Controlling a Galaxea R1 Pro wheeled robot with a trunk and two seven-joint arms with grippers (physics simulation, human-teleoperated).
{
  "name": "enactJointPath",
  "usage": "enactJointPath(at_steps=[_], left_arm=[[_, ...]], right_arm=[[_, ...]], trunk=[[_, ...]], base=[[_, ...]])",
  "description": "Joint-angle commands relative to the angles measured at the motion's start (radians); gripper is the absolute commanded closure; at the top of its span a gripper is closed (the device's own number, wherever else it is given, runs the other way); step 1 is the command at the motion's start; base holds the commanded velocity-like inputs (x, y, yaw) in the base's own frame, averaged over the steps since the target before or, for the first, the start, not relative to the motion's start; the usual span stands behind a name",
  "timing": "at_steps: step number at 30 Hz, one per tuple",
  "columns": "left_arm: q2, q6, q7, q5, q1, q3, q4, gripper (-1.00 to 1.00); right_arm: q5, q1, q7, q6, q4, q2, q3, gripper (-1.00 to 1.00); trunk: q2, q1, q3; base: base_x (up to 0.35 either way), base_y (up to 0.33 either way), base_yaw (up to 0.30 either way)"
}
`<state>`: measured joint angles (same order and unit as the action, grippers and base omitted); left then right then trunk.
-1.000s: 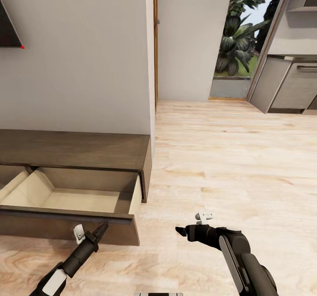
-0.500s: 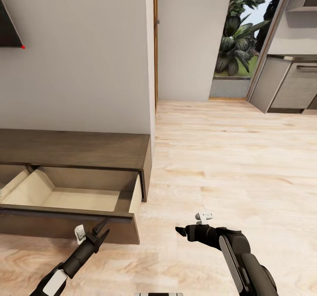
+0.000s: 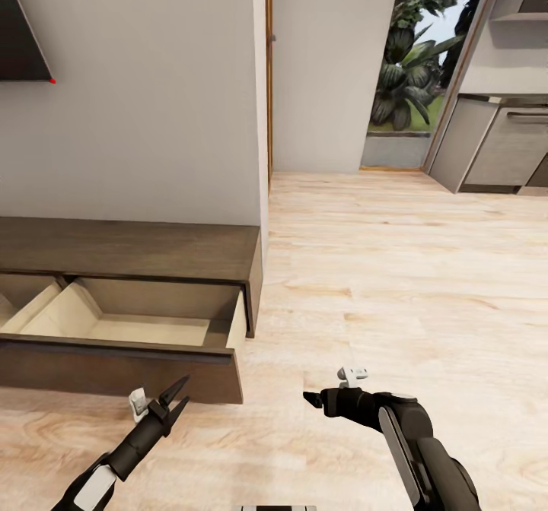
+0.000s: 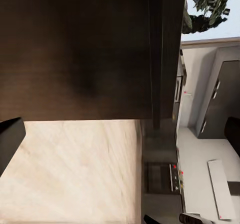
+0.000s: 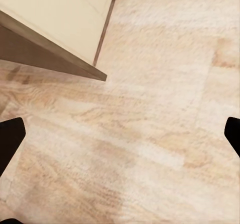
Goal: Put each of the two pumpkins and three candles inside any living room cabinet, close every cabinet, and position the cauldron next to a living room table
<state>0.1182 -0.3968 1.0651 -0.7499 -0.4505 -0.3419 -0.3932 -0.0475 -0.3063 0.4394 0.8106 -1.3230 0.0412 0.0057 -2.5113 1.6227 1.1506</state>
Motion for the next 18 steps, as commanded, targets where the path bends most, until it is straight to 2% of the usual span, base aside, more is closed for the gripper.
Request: enactJointPath(at_steps=[1,9,13,18], left_arm=[[-0.001,-0.01,0.003,-0.003,-0.001,-0.002,0.0,-1.0],[-0.002,-0.009,0.0,-0.003,-0.001,0.0,0.0,-1.0],[-0.002,-0.008,-0.044,-0.004,0.003,0.0,-0.001,-1.0],[-0.003,-0.008,-0.049,-0.002,0.004,0.001,-0.001,-1.0]], right_arm=[[-0.005,0.0,-0.001,0.006,-0.001,0.0,-0.001,-1.0],[-0.005,0.0,-0.001,0.007,-0.001,0.0,0.0,-1.0],[-0.005,0.0,-0.002,0.007,-0.001,0.001,0.0,-1.0],[-0.005,0.0,-0.002,0.007,-0.001,0.001,0.0,-1.0]], trunk=[[0.0,0.0,0.001],[0.0,0.0,0.001],[0.0,0.0,0.001],[0.0,0.0,0.001]], base=[[-0.004,0.0,0.0],[-0.001,0.0,0.0],[-0.012,0.0,0.0],[-0.225,0.0,0.0]])
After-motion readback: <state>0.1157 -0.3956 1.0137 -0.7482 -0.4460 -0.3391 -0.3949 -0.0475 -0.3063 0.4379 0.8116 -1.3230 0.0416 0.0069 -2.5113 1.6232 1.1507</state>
